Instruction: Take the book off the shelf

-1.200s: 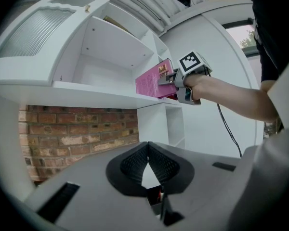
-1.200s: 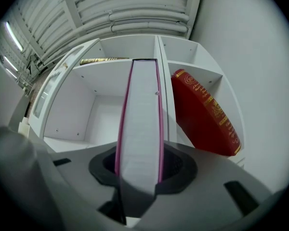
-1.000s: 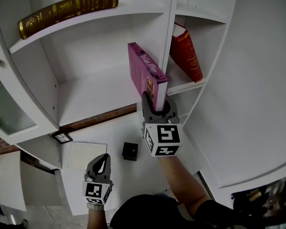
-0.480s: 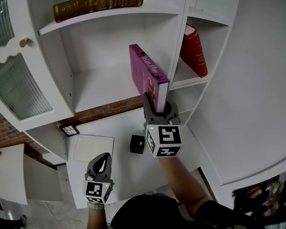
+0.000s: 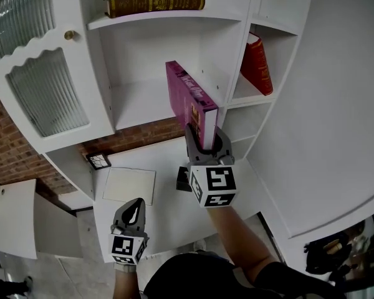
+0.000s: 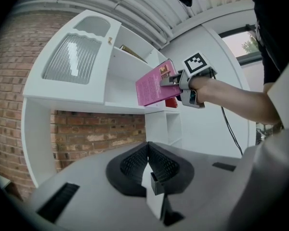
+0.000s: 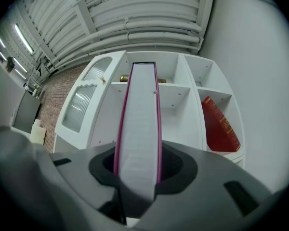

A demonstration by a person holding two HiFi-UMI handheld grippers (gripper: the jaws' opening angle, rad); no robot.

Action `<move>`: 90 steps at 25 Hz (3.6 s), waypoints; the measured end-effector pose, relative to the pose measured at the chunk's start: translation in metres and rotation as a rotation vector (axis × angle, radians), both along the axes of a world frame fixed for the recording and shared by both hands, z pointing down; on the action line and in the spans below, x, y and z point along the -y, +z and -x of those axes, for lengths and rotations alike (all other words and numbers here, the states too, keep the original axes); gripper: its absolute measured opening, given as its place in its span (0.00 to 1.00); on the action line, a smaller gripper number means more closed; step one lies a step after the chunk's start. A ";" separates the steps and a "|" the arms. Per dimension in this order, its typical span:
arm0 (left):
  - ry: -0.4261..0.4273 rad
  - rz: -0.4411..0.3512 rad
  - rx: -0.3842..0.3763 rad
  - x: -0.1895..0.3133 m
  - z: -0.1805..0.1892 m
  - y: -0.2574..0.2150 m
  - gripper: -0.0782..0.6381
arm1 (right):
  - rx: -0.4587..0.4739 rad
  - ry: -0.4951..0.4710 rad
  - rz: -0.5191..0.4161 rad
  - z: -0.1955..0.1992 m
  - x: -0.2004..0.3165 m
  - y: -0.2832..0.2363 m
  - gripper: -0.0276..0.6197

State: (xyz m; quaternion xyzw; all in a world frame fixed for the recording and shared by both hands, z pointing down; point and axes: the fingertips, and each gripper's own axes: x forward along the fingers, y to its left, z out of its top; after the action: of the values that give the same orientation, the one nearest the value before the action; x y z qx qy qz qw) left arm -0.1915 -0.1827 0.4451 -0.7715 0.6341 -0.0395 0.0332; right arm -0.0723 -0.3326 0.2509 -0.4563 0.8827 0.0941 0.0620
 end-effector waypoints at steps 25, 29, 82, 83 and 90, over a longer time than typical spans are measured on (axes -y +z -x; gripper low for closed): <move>-0.088 0.020 0.007 -0.133 0.061 0.013 0.12 | -0.046 -0.170 0.019 0.076 -0.142 0.060 0.27; -0.114 0.024 0.001 -0.148 0.071 0.016 0.12 | -0.064 -0.216 0.032 0.088 -0.158 0.081 0.27; -0.312 0.082 -0.053 -0.253 0.122 0.058 0.12 | -0.259 -0.616 0.140 0.127 -0.294 0.255 0.27; -0.314 0.082 -0.055 -0.253 0.123 0.059 0.12 | -0.264 -0.618 0.141 0.127 -0.295 0.256 0.27; -0.320 0.088 -0.062 -0.253 0.123 0.063 0.12 | -0.261 -0.629 0.165 0.127 -0.297 0.264 0.27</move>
State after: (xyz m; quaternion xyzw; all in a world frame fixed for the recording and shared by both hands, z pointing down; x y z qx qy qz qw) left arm -0.3140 0.0704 0.5083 -0.6622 0.7473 -0.0483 -0.0269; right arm -0.1992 -0.0361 0.5148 -0.1495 0.9852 0.0563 -0.0626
